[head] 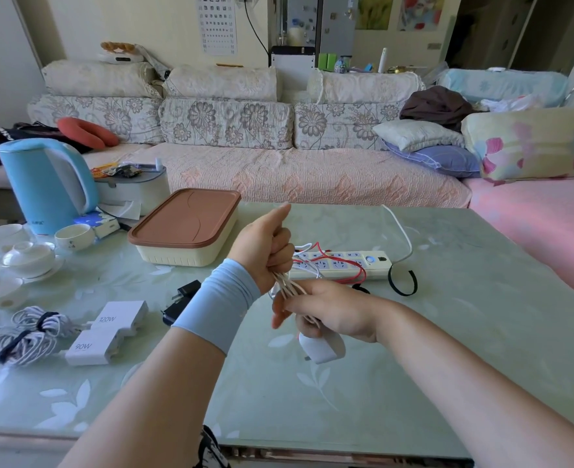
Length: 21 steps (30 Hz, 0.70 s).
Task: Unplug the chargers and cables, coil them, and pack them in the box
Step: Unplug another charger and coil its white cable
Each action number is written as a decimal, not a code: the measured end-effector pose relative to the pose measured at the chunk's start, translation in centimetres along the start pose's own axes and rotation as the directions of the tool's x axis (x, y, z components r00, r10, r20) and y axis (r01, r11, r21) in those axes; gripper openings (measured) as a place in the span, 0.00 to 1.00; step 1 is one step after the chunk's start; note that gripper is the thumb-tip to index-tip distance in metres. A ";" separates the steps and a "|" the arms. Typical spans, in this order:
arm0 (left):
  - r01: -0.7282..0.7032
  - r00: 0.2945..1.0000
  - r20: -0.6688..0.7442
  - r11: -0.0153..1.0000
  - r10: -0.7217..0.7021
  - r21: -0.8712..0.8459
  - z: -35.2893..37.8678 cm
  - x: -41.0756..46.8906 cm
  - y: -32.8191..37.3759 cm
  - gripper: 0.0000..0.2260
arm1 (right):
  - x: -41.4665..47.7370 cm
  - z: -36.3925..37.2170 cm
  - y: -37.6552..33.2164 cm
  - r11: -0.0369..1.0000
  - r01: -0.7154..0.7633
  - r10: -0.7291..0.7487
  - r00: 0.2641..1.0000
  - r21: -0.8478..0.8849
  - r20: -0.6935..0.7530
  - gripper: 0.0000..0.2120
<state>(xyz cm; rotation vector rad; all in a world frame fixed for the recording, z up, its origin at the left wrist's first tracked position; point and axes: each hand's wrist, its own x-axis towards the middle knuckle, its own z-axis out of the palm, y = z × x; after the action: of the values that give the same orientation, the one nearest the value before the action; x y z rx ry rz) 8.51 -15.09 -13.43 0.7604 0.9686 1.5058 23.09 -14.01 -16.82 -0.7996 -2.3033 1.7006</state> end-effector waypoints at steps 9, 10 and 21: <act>0.028 0.989 0.141 0.997 -0.038 0.068 -0.4 1.1 -1.0 0.27 | 0.2 -2.1 1.2 0.883 0.047 -0.021 0.998 0.467 -0.061 0.11; 0.041 0.979 0.188 0.982 -0.077 0.186 -0.7 1.1 -1.3 0.27 | 0.2 -2.5 1.3 0.848 0.055 -0.028 0.998 0.528 -0.059 0.10; -0.003 0.943 0.300 0.894 -0.147 0.447 -0.7 0.4 -2.8 0.14 | 0.4 -2.7 1.4 0.766 -0.007 -0.019 0.999 0.643 0.034 0.10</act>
<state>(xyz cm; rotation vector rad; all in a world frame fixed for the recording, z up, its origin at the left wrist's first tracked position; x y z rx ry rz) 9.16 -14.74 -16.25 1.2445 1.0822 1.0511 24.36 -11.32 -17.24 -0.5990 -1.5237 2.3010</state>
